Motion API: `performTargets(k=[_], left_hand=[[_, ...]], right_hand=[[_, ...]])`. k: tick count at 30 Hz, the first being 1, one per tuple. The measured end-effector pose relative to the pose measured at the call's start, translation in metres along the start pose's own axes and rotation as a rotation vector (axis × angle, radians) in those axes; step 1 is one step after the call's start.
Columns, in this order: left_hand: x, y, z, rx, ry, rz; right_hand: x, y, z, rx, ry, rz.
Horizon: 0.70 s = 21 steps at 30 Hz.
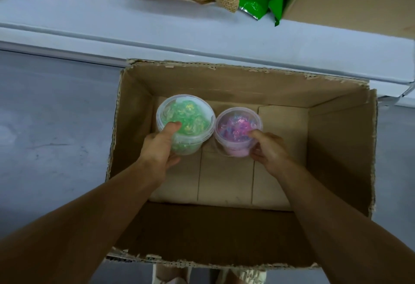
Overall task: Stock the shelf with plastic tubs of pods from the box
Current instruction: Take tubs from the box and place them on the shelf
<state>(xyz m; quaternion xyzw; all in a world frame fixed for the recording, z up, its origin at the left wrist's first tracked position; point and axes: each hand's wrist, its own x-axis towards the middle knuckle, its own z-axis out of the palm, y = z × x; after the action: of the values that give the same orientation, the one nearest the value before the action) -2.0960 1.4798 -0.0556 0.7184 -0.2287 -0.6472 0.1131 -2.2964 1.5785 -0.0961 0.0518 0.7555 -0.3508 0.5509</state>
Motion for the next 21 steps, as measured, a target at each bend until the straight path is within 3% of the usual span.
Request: performTargets(k=[9,21], left_hand=[[-0.097,0.046,-0.009,0.017,-0.07,0.051],[-0.334,0.188,-0.044,-0.081,-0.151,0.212]], right_hand=[[-0.12,-0.06,-0.034,0.06,0.029,-0.074],[-0.38,-0.212,-0.09,0.215,0.047,-0.292]])
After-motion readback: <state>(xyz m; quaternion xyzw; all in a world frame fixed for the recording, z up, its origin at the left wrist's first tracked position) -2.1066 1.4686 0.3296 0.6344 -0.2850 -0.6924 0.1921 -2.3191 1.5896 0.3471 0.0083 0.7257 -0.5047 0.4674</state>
